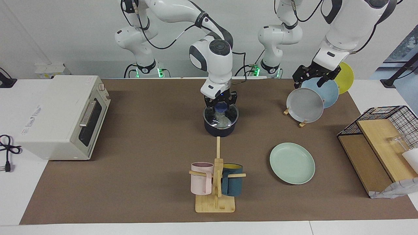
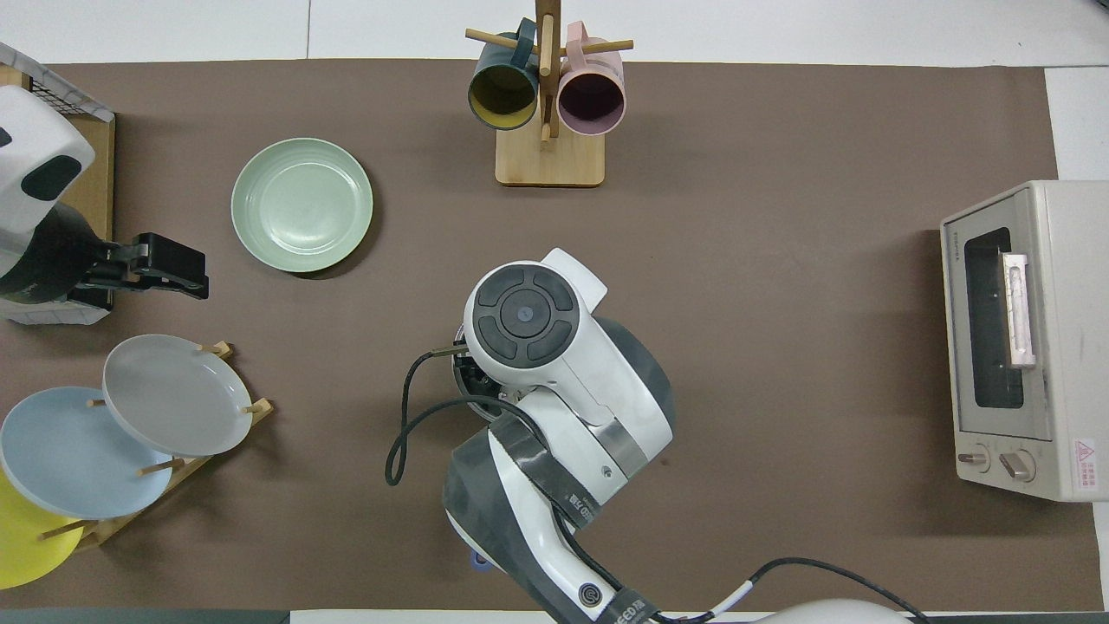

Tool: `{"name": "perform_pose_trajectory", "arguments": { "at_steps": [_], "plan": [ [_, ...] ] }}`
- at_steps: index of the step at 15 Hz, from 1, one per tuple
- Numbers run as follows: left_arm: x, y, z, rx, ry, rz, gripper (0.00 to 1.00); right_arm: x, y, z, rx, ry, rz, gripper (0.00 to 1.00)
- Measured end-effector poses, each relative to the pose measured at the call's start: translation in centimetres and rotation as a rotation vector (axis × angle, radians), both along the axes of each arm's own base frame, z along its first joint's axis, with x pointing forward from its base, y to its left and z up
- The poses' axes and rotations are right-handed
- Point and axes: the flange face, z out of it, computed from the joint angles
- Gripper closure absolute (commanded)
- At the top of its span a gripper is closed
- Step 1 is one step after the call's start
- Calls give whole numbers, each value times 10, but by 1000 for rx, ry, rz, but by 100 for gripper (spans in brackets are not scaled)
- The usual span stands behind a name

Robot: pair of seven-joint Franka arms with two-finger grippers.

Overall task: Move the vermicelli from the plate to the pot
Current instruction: 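Lower the glass lid onto the pot while the left gripper withdraws, then open the right gripper and withdraw it from the lid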

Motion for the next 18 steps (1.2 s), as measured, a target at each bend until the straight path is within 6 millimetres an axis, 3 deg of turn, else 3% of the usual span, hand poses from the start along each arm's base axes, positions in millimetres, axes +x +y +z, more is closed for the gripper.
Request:
{"name": "perform_pose_trajectory", "arguments": {
  "at_steps": [3,8,10,11,12,13,18],
  "plan": [
    [0,0,0,1,1,-1,0,-2,4,-12,-21,0,15,100],
    [1,5,0,3,1,8,0,-3,6,-12,-26,-13,25,100],
    [1,6,0,4,-2,10,0,-3,6,-13,-25,-15,26,48],
    [2,6,0,3,-7,10,0,-3,6,-13,-24,-16,25,33],
    [3,6,1,2,-14,9,0,-3,6,-13,-24,-17,24,5],
    [4,7,2,1,-22,6,0,-4,6,-13,-24,-17,23,0],
    [6,11,2,-2,-30,-11,0,11,-8,-5,-16,-44,-6,0]
  ]
}}
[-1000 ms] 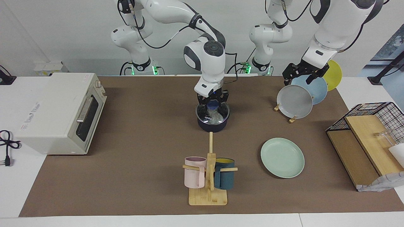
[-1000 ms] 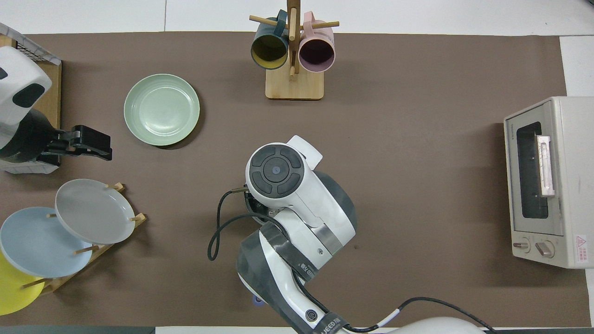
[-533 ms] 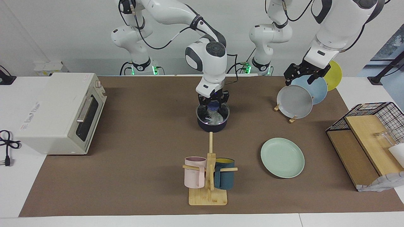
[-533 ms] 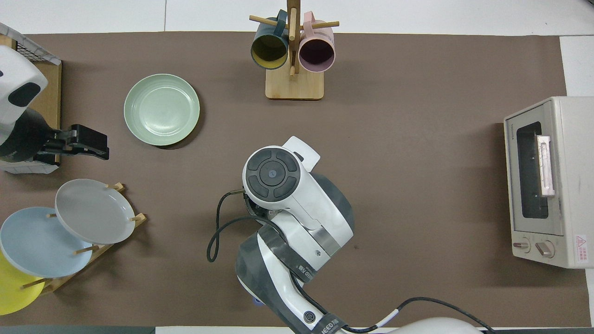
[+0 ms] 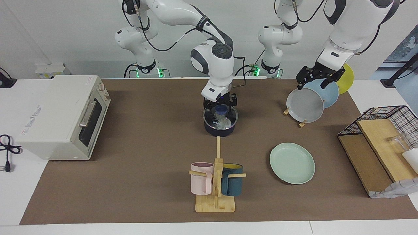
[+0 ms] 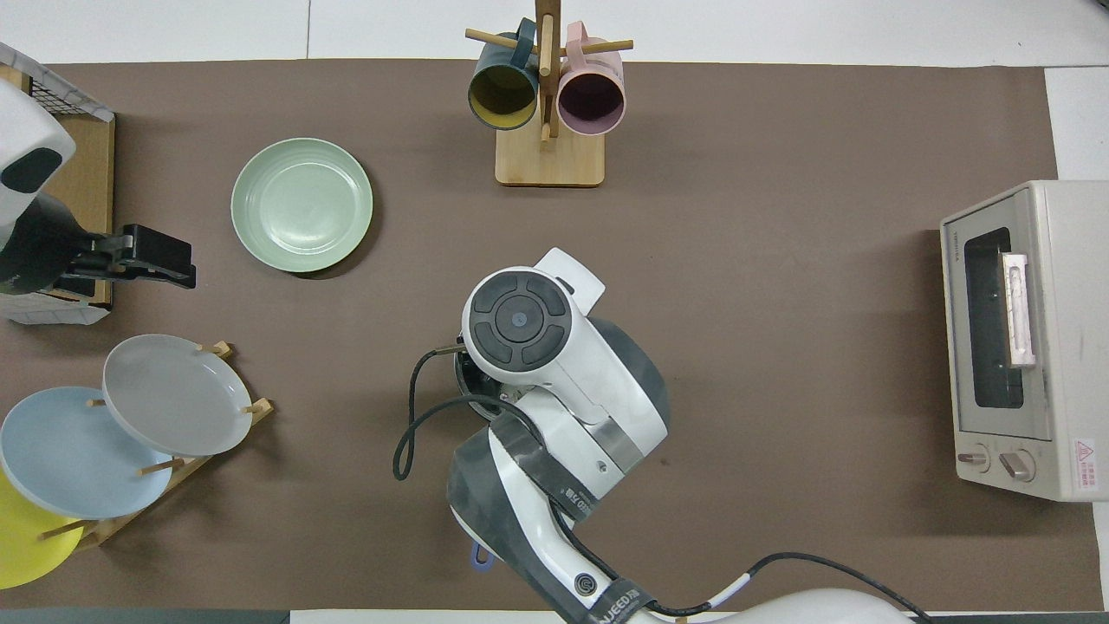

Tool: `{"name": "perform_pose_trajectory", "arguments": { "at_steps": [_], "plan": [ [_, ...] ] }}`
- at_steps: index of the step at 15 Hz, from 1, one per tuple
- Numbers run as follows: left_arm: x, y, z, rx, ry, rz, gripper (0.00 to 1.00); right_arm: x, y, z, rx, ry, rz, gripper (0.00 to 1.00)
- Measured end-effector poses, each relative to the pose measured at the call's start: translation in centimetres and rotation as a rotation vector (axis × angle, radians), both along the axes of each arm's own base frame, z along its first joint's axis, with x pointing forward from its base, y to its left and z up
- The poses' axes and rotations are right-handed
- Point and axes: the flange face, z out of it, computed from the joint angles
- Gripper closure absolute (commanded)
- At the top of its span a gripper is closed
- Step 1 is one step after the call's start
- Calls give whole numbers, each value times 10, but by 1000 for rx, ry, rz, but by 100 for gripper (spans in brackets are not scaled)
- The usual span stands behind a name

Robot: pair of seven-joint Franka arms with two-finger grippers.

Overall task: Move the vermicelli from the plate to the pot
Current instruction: 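Open the right gripper and withdraw it from the lid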

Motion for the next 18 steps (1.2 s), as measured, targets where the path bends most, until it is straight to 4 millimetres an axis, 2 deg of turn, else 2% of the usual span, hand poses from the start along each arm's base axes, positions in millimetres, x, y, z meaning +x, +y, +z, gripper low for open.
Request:
{"name": "perform_pose_trajectory", "arguments": {
  "at_steps": [2,4,6,8,12,13,15,18],
  "plan": [
    [0,2,0,0,0,0,0,18,-23,20,9,-22,-39,0],
    [1,4,0,0,0,1,0,36,-58,46,-6,-21,-57,0],
    [1,4,0,0,0,1,0,57,-108,71,-26,-22,-54,0],
    [1,4,0,0,-1,1,0,72,-166,101,-42,-8,-52,0],
    [1,5,0,-1,-2,-4,0,76,-276,174,-66,48,-47,0],
    [1,5,0,-1,-2,-11,0,73,-297,186,-66,51,-47,0],
    [1,5,1,-1,-2,-20,0,66,-326,200,-67,69,-46,0],
    [1,5,1,-2,-2,-26,0,60,-359,196,-72,121,-57,0]
  ]
}}
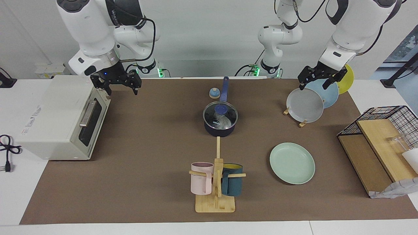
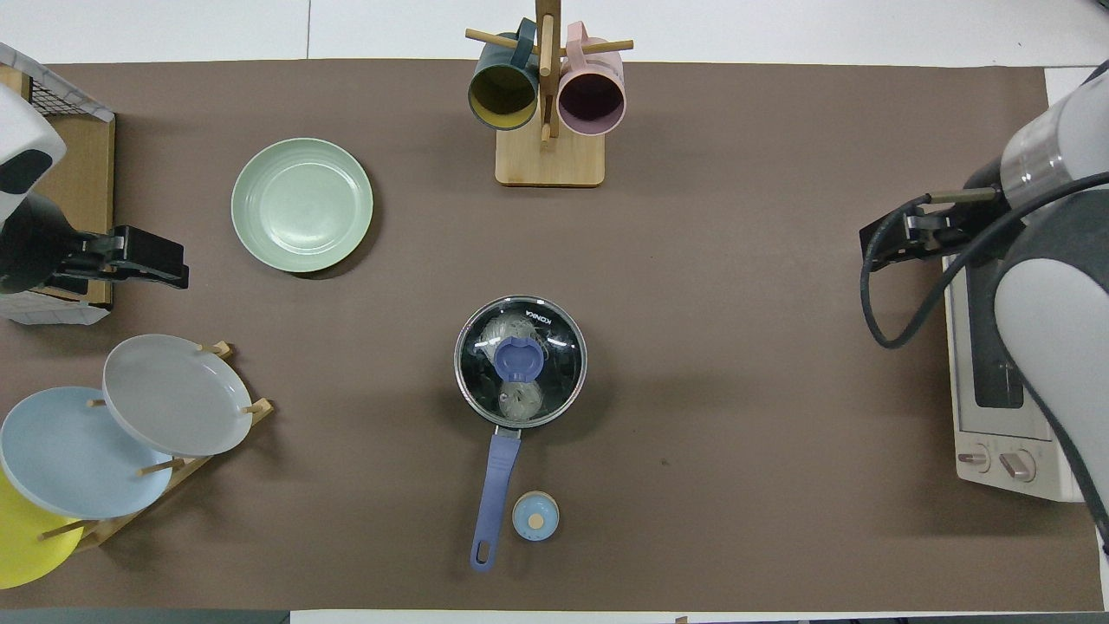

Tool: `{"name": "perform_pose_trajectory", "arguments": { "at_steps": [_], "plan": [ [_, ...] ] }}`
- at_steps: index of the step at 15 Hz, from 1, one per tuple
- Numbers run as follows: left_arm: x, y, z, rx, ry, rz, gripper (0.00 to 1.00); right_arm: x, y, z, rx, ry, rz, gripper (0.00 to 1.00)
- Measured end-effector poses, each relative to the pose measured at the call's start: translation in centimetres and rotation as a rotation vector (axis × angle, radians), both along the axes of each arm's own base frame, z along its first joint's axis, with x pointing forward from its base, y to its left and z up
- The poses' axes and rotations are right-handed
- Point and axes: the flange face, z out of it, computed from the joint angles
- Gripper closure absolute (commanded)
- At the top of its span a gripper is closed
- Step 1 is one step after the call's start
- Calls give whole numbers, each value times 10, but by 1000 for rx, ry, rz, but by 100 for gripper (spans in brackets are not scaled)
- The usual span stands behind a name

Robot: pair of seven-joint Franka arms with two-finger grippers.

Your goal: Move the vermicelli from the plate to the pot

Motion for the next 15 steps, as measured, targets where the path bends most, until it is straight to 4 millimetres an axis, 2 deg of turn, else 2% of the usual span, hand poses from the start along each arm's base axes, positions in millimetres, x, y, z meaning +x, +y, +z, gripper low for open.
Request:
{"name": "perform_pose_trajectory", "arguments": {
  "at_steps": [3,5,7,11,15],
  "plan": [
    [0,0,0,0,0,-2,0,-17,-18,-9,0,34,-24,0],
    [0,0,0,0,0,-2,0,-29,-21,-11,1,29,-26,0],
    [0,0,0,0,0,-2,0,-33,-28,-9,4,10,-39,0],
    [0,0,0,0,-2,-2,0,-28,-45,-5,5,-31,-43,0],
    [0,0,0,-1,-3,-2,0,-17,-57,-14,-6,-18,10,0]
  ]
}}
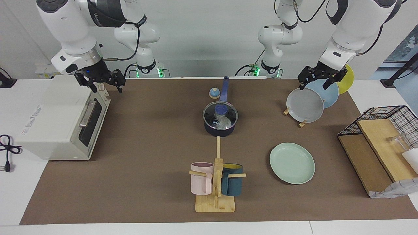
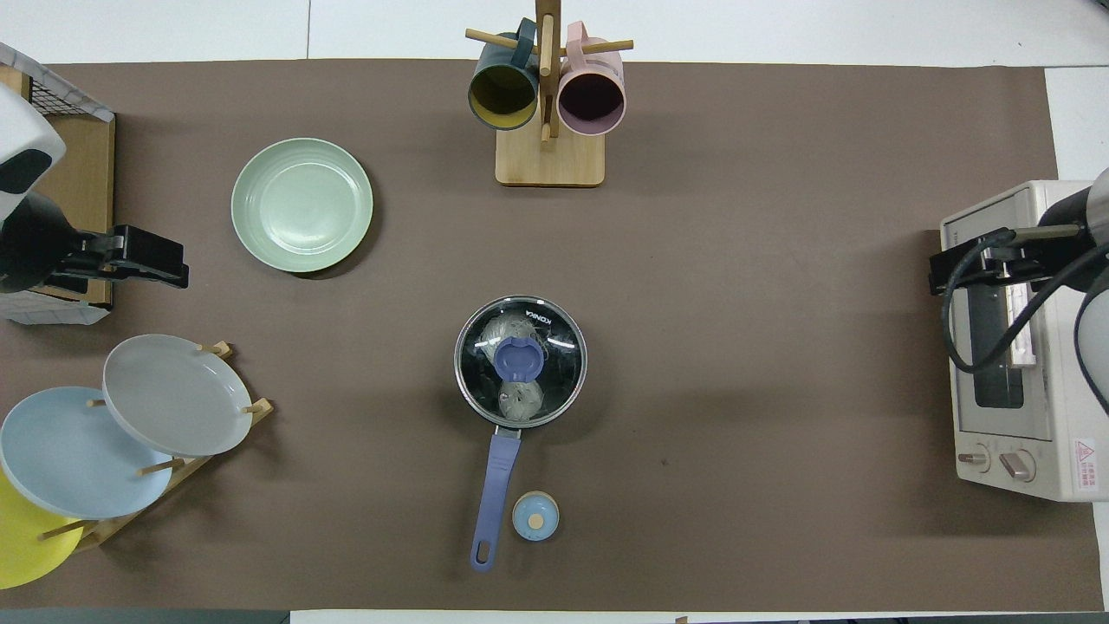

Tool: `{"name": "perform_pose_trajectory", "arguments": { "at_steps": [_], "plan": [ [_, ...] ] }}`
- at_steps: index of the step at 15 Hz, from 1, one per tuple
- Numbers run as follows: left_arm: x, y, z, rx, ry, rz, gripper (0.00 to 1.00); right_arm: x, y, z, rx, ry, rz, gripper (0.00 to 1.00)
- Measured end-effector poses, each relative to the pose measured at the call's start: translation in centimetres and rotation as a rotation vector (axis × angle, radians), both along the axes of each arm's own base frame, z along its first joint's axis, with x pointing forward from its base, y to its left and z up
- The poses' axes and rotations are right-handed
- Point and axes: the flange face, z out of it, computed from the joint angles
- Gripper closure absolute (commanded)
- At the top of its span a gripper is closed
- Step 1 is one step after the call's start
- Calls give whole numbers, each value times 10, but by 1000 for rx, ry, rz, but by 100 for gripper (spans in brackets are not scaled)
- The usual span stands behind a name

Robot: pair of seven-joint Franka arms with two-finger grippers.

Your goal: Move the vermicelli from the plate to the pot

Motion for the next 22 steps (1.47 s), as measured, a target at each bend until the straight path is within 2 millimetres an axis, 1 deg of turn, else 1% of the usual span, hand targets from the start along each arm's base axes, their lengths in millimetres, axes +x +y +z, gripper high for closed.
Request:
{"name": "perform_pose_trajectory", "arguments": {
  "at_steps": [3,5,8,15,18,22],
  "plan": [
    [0,0,0,0,0,0,0,6,-24,-3,6,6,50,0],
    [0,0,0,0,1,0,0,5,-31,-3,9,6,71,0],
    [0,0,-1,0,2,0,0,5,-32,-2,7,7,72,0],
    [0,0,-3,1,6,0,0,4,-42,-2,6,6,56,0],
    [0,0,-3,1,6,0,0,4,-42,2,6,-2,56,0],
    [0,0,-3,1,7,0,0,0,-34,13,6,-17,69,0]
  ]
}}
